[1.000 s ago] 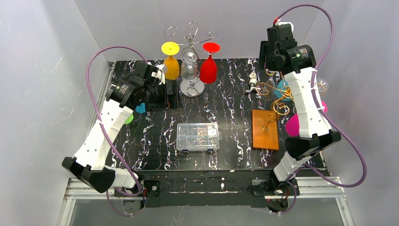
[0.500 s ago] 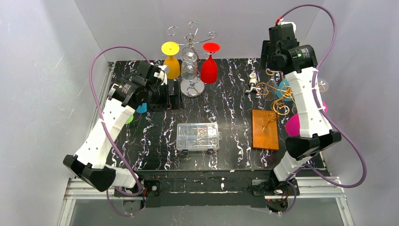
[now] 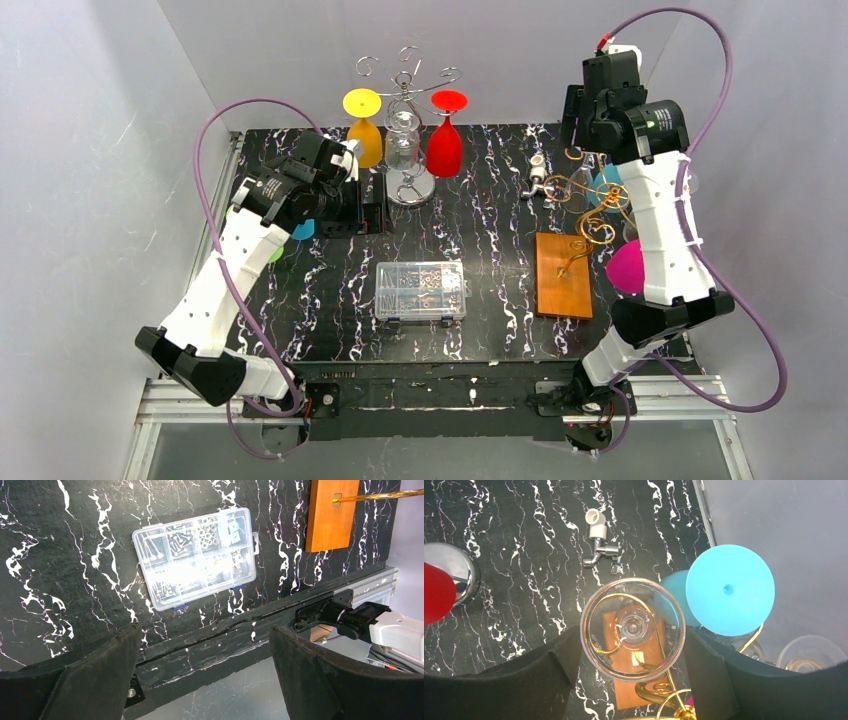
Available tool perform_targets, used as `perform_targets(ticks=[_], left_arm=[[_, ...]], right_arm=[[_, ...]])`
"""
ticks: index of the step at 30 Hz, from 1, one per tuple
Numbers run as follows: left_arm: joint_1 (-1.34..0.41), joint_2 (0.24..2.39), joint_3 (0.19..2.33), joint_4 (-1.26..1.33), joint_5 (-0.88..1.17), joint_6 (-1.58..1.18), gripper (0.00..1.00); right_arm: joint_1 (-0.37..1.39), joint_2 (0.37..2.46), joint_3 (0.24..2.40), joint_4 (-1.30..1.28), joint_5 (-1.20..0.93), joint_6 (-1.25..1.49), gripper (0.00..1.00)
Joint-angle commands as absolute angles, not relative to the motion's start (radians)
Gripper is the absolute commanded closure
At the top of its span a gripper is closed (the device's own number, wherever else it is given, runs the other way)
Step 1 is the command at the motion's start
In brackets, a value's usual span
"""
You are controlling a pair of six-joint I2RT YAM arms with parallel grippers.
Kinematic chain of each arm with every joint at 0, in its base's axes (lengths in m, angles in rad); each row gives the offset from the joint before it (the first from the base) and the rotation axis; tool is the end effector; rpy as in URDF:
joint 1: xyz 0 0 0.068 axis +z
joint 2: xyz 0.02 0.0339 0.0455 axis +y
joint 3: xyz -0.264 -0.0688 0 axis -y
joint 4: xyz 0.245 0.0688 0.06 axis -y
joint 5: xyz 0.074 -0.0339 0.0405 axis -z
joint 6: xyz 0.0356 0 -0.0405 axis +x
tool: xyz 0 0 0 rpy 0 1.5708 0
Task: Take the wine glass off the wine glass rack
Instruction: Pick up the wine glass from the wine rack.
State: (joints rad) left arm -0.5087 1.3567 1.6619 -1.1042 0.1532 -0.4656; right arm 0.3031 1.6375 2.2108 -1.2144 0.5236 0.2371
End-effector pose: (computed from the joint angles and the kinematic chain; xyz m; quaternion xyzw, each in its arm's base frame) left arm 0.2207 -0.1293 0.4241 0.0487 0.9229 -0.2383 0.2984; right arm 0.2868 0.0710 0.4975 0.0875 0.8668 -0.1074 0.4790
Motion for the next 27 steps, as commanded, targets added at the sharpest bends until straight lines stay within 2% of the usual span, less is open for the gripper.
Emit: perform_targets(ticks=[1,19,27], left_arm=[[-0.521,1.364,1.684,-1.121,0.144,-0.468,0.02],[-0.553,1.356,1.677,-1.103,0.146,-0.506,0.02],[-0.583,1.281,1.550,-0.940,0.215,-0.548,0.02]], right_arm=[[0.298,1.581,2.218,-1.215,0.536,0.253,0.50],[0.298,1.522,2.200,-1.258,0.334,0.261,0.51],[0.298,1.520,2.204,-1.254,0.204,0.269,0.52]])
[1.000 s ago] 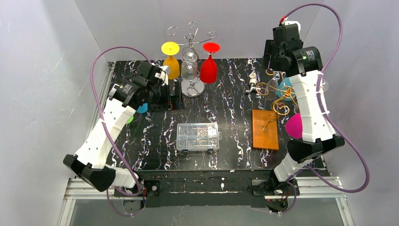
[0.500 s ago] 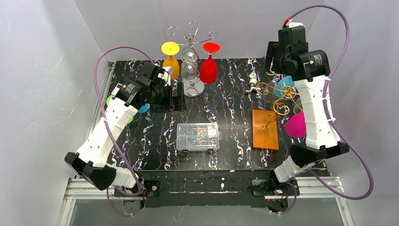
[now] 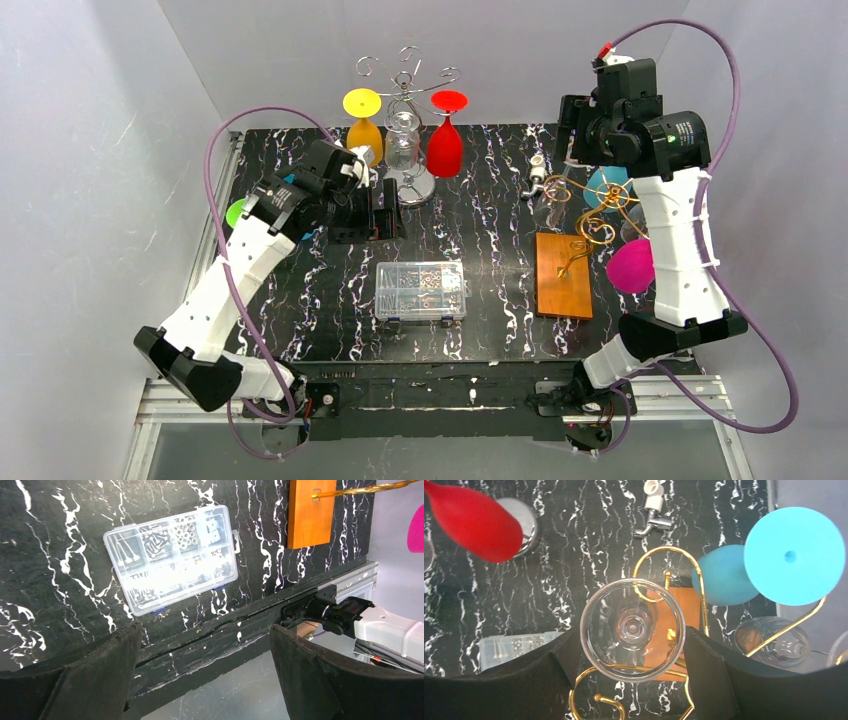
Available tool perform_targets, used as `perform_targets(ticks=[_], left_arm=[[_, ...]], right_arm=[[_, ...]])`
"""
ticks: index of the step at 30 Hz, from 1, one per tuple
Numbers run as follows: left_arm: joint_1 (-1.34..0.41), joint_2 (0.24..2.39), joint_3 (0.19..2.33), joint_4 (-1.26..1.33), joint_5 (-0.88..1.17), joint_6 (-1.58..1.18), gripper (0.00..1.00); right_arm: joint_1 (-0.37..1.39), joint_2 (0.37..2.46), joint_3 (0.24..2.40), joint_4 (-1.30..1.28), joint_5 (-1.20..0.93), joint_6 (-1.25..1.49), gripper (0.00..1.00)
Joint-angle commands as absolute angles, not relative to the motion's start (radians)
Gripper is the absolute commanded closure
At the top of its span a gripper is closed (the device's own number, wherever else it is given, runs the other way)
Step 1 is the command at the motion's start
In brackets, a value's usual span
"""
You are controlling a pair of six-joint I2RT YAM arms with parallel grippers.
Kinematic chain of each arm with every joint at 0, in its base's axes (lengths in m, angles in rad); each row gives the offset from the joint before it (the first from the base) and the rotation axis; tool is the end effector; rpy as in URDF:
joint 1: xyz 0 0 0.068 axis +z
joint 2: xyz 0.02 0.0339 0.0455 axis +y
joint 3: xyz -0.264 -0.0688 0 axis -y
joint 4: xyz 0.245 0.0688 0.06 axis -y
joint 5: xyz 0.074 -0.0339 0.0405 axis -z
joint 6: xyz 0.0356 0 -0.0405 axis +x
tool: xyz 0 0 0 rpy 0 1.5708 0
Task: Take the wine glass off the wine glass rack
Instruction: Pick up the wine glass from the wine rack.
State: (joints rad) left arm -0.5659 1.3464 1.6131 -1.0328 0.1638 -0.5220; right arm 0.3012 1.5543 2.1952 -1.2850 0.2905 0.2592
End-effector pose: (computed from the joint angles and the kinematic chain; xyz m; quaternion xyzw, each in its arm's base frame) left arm 0.2167 -0.1445 0.4177 0.0522 0.9161 -0.2664 0.2950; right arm 0.2538 0.0682 0.5071 0.0461 0.8863 -0.0021 0.4608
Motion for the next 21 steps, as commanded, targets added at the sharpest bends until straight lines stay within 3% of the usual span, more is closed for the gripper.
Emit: perform_targets(ticks=[1,11,21], left_arm=[[-0.587,1.264,1.530,-0.911,0.224,-0.556,0.02],[-0.596,1.194,1.315,-0.573,0.342,-0.683,0.02],[-0.693,1.201,1.299,-0.252,0.300,-0.409,0.03]], right_arm=[[0.298,1.520,2.204,-1.251,0.186,0.271,0.52],[0.298,1.545,2.233,-1.218,0.028,0.303,0.52],[0.313,1.551,2.215,-1.165,-0.113,0.351,0.53]])
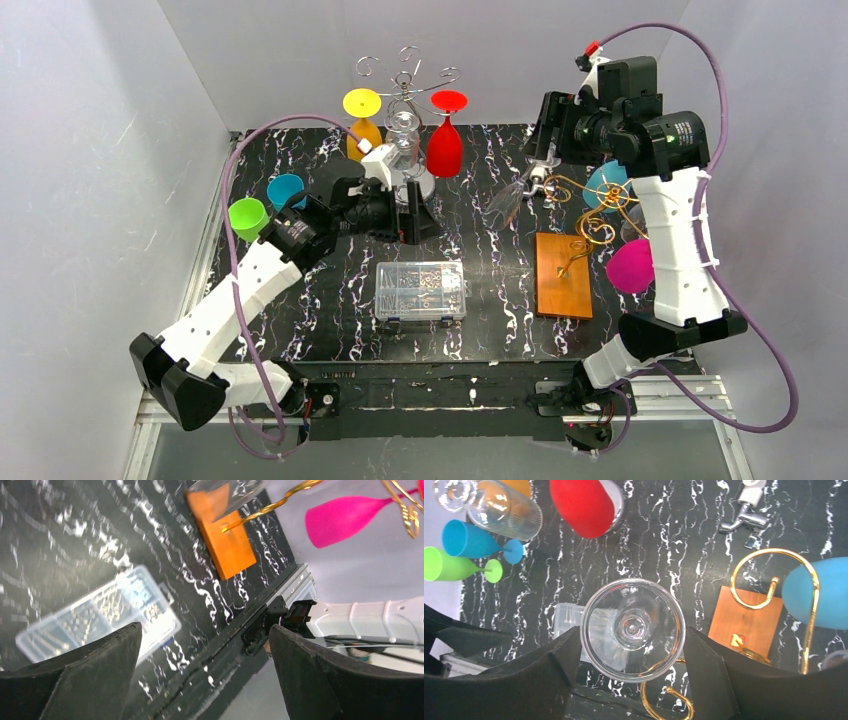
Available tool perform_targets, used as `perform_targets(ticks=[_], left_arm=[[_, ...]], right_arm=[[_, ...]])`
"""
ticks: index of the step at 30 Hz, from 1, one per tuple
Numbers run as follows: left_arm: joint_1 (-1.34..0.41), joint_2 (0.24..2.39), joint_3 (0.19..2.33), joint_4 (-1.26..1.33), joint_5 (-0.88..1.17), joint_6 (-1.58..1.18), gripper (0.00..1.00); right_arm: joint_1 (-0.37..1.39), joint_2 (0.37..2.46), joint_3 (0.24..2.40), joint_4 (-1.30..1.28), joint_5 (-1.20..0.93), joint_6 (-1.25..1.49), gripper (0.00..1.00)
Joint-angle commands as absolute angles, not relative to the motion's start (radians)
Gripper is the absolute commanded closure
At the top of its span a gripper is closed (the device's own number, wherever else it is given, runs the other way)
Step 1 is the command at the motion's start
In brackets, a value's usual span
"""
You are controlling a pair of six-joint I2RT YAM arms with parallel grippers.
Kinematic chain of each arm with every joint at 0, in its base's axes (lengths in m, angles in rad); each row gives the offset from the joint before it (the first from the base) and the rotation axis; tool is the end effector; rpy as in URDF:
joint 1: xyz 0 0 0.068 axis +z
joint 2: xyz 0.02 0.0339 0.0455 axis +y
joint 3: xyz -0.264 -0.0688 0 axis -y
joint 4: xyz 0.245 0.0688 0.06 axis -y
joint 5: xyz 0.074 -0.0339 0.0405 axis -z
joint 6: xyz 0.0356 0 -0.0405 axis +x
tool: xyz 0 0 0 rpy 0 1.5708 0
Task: Take the wine glass off the wine glass rack
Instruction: Pick up the wine glass from the wine rack, then place the wine glass at the center of the board.
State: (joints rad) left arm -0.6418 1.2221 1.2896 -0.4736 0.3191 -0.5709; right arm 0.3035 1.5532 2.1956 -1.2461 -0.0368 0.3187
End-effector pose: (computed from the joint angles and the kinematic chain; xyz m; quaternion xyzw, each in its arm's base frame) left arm 0.2090 -0.1701 0.3954 0.1165 0.8210 -0.4185 0.3706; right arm 0.2532 0.0807 0.5101 -0.0018 0.8852 0.1578 0.4375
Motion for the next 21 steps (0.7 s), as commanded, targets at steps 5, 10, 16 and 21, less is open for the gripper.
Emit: perform_targets(ticks=[5,10,16,21], left_arm=[[-0.739,1.228,1.285,0.020,0.311,-0.194,0.02],[-0.756,1.320,1.361,0.074,0.358,-0.036,0.06],[-0.756,1.375,1.363,0.172,0.445,0.107,0.14],[-0.756,1.411,1.367,0.239,0.460,0.119,0.17]], right_arm=[[0.340,1.547,2.211,-1.147,-0.151,0.376,0.53],[0.376,1.533,2.206,-1.133,-0.166,0.403,0.53],[0.418,1.526,2.205,-1.131,-0.167,0.418,0.53],[0.447,1.523,2.199,-1.123,-0.157,0.430,0.53]])
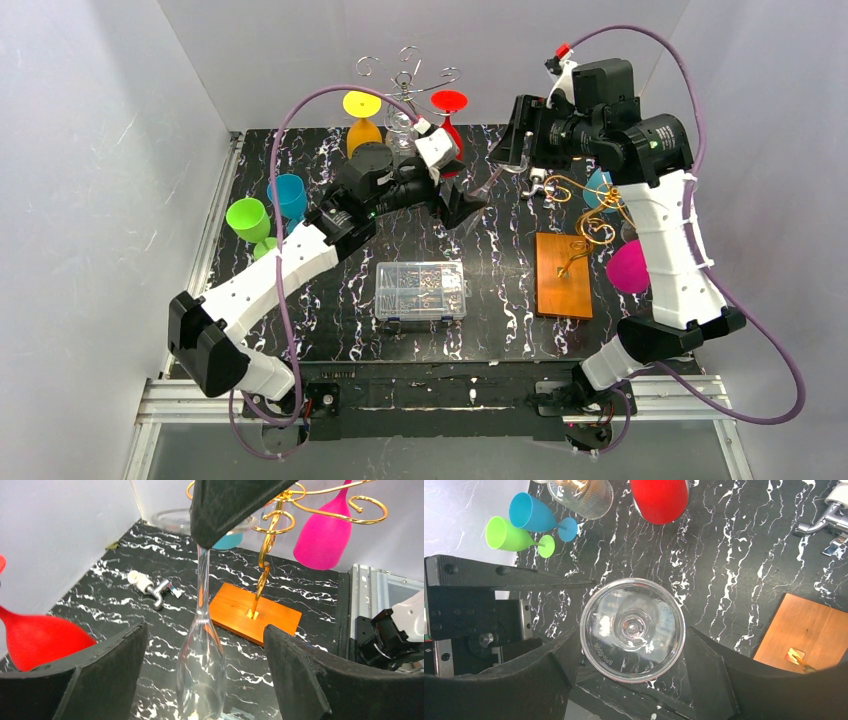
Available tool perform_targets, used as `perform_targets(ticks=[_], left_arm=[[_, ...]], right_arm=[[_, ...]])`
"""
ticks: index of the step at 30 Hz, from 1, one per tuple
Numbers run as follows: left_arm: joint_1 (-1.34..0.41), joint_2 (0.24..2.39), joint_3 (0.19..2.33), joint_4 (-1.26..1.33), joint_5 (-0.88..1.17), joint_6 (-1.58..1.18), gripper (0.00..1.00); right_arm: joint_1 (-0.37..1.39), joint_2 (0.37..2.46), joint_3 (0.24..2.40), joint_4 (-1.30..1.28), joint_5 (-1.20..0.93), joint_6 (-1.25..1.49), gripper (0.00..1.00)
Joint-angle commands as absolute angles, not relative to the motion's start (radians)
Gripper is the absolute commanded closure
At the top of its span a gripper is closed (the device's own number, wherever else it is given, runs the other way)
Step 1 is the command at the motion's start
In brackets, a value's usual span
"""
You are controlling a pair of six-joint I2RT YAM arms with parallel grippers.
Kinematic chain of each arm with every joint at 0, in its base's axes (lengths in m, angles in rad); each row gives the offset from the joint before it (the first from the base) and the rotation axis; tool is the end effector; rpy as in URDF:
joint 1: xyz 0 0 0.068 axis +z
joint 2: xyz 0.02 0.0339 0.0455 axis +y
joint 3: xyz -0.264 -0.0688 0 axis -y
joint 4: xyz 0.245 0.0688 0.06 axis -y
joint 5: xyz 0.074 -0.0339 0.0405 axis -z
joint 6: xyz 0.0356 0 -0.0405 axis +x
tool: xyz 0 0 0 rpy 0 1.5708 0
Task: Take the wine glass off the wine glass rack
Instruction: Place the wine glass at the center of the board.
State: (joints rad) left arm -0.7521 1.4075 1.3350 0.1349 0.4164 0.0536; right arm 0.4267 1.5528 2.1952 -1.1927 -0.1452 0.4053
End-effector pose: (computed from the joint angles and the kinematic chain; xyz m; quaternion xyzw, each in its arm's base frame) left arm 0.2327 -0.2374 0.4227 0.4012 0.5572 -0.3770 0.6216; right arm 0.2424 0.1158 0.5152 -0.0447 0.8699 0.2547 0.4200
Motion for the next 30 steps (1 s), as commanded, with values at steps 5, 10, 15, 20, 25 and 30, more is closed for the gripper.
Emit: perform_targets(ticks=[5,10,15,20,25,30], left_arm=[[-0.756,1.458,1.373,0.309,0.481,0.102,0.23],[-0.756,1.508,1.391,0.363,0.486,0.074,0.27],[-0.756,1.546,1.414,0.391,0.505,0.045,0.40],[-0.756,1.566,1.427,0.401,0.530,0.018,0.63],[-0.757,1.572,1.437,0.402,0.531,-0.016,1.00],[-0.764,1.556,1.436,0.400,0.467,-0.066,1.00]], right_arm=[[0.472,1.529,2.210,-1.125,-0.143,0.436,0.53],[0.492,1.532,2.220,-1.127,-0.136,0.442,0.53],[0.497,1.530,2.225,-1.142,-0.120,0.439,0.53],[0.497,1.526,2.227,-1.146,-0.114,0.439,0.53],[0.498,1.524,2.222,-1.143,-0.109,0.440,0.51],[0.499,1.507,2.205,-1.115,-0.100,0.443,0.17]])
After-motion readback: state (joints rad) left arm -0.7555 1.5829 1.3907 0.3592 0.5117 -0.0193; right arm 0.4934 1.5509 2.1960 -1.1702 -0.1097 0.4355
